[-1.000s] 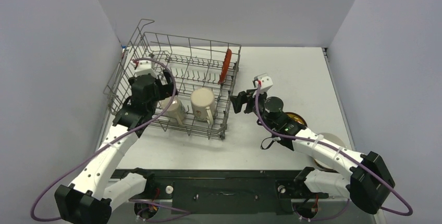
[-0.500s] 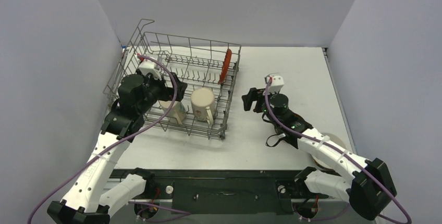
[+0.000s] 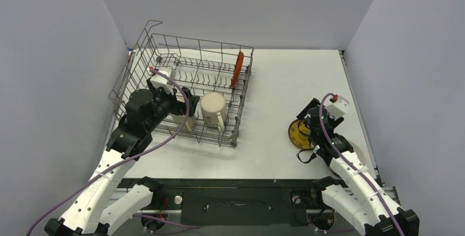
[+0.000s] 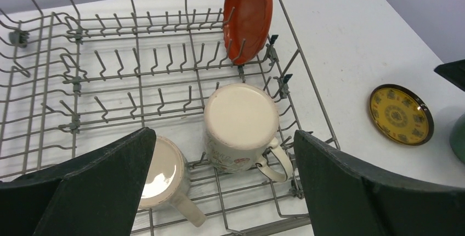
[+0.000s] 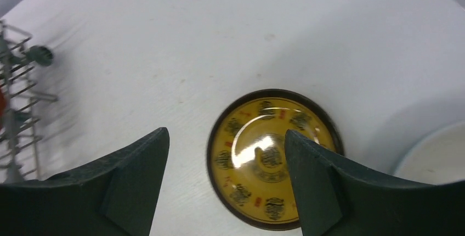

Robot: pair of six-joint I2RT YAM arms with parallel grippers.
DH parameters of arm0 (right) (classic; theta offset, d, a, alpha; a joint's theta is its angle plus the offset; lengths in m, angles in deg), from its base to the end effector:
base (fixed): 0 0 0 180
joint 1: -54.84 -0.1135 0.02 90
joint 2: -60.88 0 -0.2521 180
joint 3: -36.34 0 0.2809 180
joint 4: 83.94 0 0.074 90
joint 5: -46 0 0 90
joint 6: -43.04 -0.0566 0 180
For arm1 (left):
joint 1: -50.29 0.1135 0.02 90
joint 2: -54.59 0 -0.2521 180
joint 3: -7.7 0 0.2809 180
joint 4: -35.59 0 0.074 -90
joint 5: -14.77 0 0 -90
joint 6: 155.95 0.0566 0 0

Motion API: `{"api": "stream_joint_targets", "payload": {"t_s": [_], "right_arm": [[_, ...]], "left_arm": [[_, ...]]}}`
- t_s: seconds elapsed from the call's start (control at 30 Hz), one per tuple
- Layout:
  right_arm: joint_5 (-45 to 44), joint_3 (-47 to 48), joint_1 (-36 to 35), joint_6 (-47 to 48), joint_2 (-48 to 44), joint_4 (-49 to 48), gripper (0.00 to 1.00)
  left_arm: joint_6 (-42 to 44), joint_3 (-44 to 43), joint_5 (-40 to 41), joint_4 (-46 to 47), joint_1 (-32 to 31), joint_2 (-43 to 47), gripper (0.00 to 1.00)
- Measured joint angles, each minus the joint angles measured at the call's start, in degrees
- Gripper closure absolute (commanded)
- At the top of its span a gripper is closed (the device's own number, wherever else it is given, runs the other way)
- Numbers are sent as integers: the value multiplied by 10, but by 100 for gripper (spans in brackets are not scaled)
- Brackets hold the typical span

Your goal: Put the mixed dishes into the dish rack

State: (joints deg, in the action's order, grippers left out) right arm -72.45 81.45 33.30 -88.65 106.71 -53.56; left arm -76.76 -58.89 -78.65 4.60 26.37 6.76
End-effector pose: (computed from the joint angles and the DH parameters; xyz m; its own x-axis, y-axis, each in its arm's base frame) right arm 0.2249 0.0598 0.2269 -0.3211 0.5019 -0.8031 0.3618 0.8487 0.3857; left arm 0.2219 -0.1021 0.3630 -0.2761 -0.0823 -0.9576 0.4136 0.8892 -0.1957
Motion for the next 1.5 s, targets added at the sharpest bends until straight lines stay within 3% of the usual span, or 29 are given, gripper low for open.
{"api": "stream_joint_targets", "payload": {"t_s": [0.2,0.47,0.77,1.03,1.23,1.5], "right_arm": [[-24,0,94,-43,30,66,30],[-10,12,129,-31,127,98,30],[96,56,226,5,251,75,31],[137,57,234,21,299,65,32],[149,56,235,26,301,47,44],[161,40,231,28,313,20,44]], "left_arm": [[11,10,75,-2,-26,32,4],[16,12,106,-5,-46,43,4],[17,13,108,-5,-48,43,4],[16,13,112,-5,-49,43,4],[16,13,111,-5,-49,43,4],[16,13,111,-5,-49,39,4]]}}
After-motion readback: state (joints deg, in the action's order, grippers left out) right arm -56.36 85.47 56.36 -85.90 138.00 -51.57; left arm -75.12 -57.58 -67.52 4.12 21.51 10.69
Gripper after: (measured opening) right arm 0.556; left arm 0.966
